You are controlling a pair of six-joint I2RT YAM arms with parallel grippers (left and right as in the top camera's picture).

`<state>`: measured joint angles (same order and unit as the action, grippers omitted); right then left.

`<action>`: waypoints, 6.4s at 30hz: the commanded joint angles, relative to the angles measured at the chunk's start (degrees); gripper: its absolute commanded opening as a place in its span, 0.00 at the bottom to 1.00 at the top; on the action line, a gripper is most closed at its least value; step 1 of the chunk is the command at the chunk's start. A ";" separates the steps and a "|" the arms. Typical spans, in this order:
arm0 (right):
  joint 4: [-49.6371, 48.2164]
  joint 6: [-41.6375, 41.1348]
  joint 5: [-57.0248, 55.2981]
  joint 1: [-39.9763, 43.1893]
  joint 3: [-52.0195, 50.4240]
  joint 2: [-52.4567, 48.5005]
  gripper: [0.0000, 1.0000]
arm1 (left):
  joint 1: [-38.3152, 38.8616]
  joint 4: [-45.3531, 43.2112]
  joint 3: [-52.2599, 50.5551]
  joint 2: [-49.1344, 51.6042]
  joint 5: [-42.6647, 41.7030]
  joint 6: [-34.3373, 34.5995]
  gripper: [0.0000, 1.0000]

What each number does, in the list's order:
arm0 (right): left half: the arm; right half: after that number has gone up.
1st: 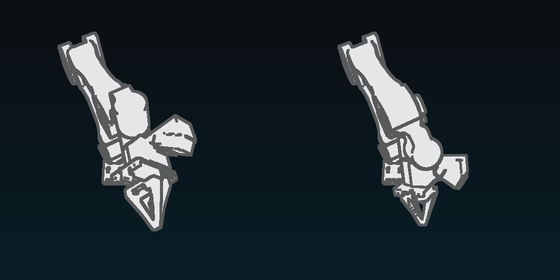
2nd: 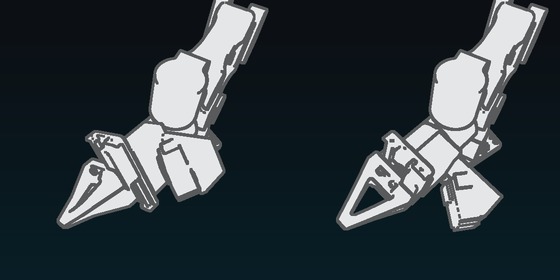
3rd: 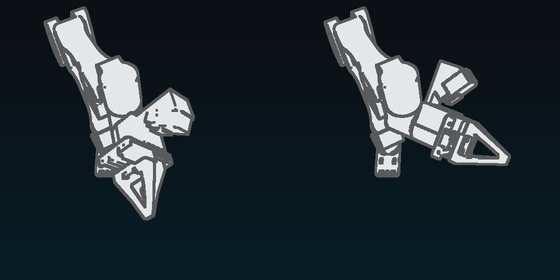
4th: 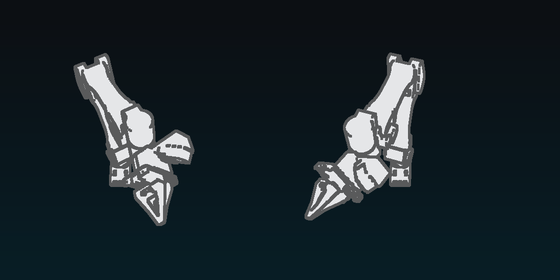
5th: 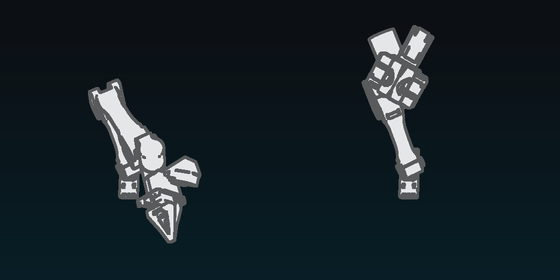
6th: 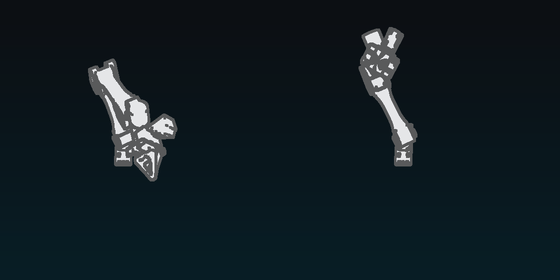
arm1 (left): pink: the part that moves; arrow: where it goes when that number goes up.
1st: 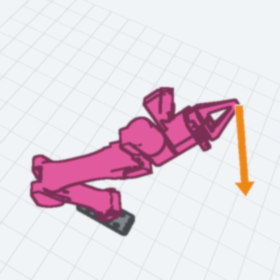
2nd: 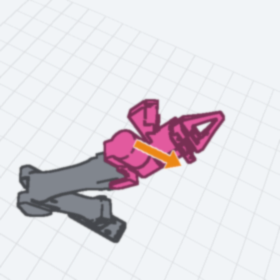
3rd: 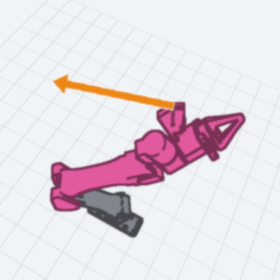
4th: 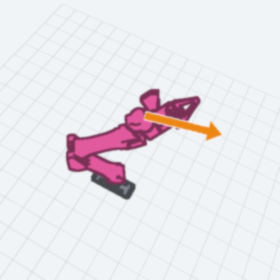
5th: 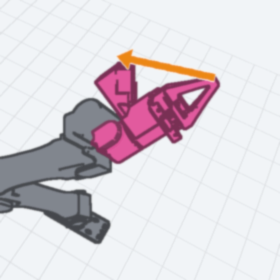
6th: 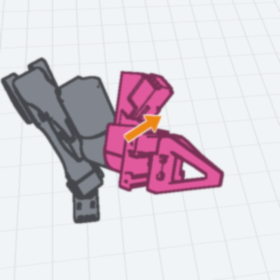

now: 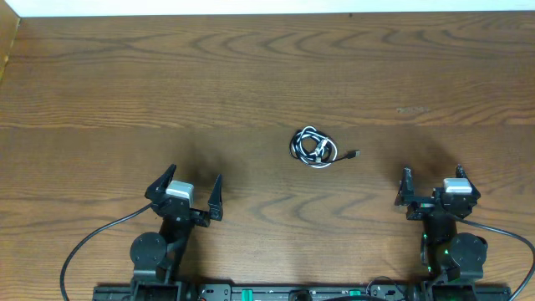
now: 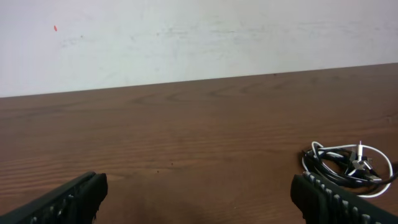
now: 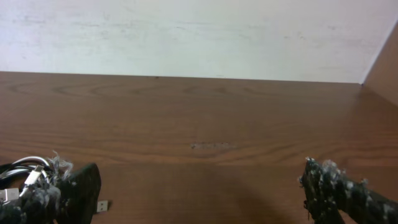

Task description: Untangle cables

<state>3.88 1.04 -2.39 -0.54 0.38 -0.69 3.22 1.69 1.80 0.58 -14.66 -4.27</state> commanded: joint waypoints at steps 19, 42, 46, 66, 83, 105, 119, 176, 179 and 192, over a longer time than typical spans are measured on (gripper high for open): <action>0.20 -0.57 -0.44 0.13 -0.07 0.04 0.99 | 0.35 1.01 -1.57 -0.35 0.35 0.50 0.99; 0.20 -0.57 -0.42 0.13 -0.07 0.04 0.99 | 0.35 1.01 -1.57 -0.35 0.35 0.50 0.99; 0.20 -0.57 -0.42 0.13 -0.07 0.04 0.99 | 0.35 1.01 -1.57 -0.35 0.35 0.50 0.98; 0.20 -0.57 -0.42 0.13 -0.07 0.04 0.99 | 0.35 1.01 -1.57 -0.35 0.35 0.50 0.98; 0.20 -0.57 -0.44 0.13 -0.07 0.04 0.99 | 0.35 1.01 -1.57 -0.35 0.35 0.50 0.98; 0.20 -0.57 -0.42 0.13 -0.07 0.04 0.99 | 0.35 -0.28 -1.57 -0.35 0.33 2.05 0.98; -1.68 -7.26 -1.79 0.13 -0.07 0.04 0.99 | 0.35 2.99 -0.07 -0.24 0.35 8.04 0.98; 32.13 -3.78 14.91 0.13 39.76 -60.76 0.99 | 0.35 53.37 53.46 66.51 -20.50 18.58 0.99; 31.87 -4.02 16.00 0.13 39.76 -60.76 0.99 | 0.35 48.04 53.46 66.86 -21.84 18.56 0.99; 30.99 -6.36 16.06 0.13 39.76 -60.78 0.99 | 12.11 37.40 60.63 66.60 3.65 15.89 0.97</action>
<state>34.96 -4.16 13.06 -0.54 39.18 -61.49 11.29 38.74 58.72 67.31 -23.88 13.58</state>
